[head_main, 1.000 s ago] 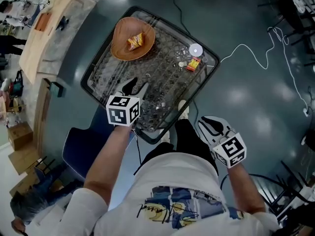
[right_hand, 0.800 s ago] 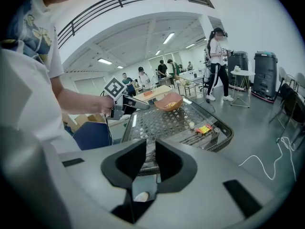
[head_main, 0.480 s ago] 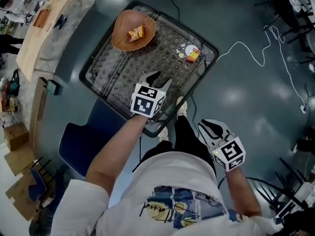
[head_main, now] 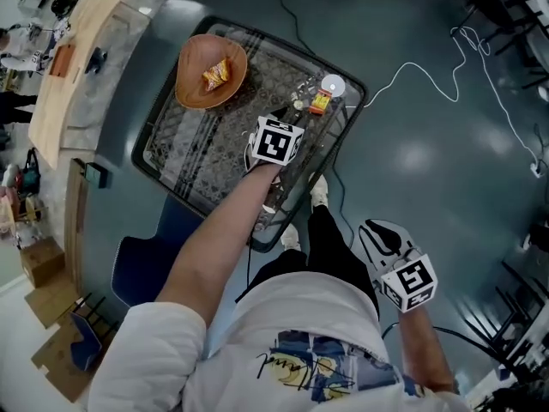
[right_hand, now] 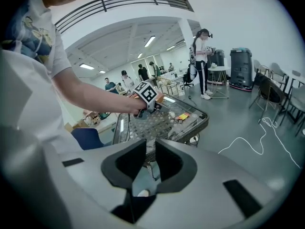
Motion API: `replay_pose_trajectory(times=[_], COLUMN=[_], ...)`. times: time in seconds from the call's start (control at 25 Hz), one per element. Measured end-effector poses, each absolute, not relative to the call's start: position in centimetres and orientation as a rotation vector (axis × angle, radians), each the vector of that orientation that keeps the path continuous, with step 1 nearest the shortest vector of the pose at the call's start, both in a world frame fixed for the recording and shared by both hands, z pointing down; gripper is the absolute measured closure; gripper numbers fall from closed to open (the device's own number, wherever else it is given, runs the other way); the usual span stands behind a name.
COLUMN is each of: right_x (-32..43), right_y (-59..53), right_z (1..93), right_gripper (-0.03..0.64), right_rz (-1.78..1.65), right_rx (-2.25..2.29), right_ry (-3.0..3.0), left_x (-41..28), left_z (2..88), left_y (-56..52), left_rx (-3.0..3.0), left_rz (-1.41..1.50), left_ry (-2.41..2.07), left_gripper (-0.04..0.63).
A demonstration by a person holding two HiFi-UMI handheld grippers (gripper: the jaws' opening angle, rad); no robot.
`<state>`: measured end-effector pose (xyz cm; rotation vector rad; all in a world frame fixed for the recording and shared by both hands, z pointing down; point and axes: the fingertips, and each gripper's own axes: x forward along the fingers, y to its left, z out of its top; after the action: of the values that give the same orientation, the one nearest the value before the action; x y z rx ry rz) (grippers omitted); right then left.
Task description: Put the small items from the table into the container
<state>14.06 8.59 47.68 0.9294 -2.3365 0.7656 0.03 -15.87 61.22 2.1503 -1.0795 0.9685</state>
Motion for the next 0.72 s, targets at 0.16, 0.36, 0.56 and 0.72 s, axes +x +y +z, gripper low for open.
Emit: replay_pose_trajectory(times=[0.16,0.36,0.56,0.72], right_x=[15.8,17.1,17.7,17.6], right_y=[7.9,7.3,6.5,5.7], right_z=[48.5,48.8,49.2,49.3], right_gripper=[0.557,0.557,0.557,0.557], right_rz=[0.799,0.831,0.839,0.837], right_rx=[0.963,0.972,0.967,0.941], right_ry=[-2.307,-2.284,-2.267,-2.267], left_x=[0.8,1.3,1.3,0.4], left_z=[63.8,66.4,68.3,68.4], left_y=[-18.0,-19.3,-19.5,-19.9], left_rx=[2.132,2.101,2.089,2.112], left_rz=[1.042,1.163,1.247,1.243], left_ry=[-1.066,-1.039,-1.012,-1.047], left_gripper=[0.394,0.394,0.424,0.476])
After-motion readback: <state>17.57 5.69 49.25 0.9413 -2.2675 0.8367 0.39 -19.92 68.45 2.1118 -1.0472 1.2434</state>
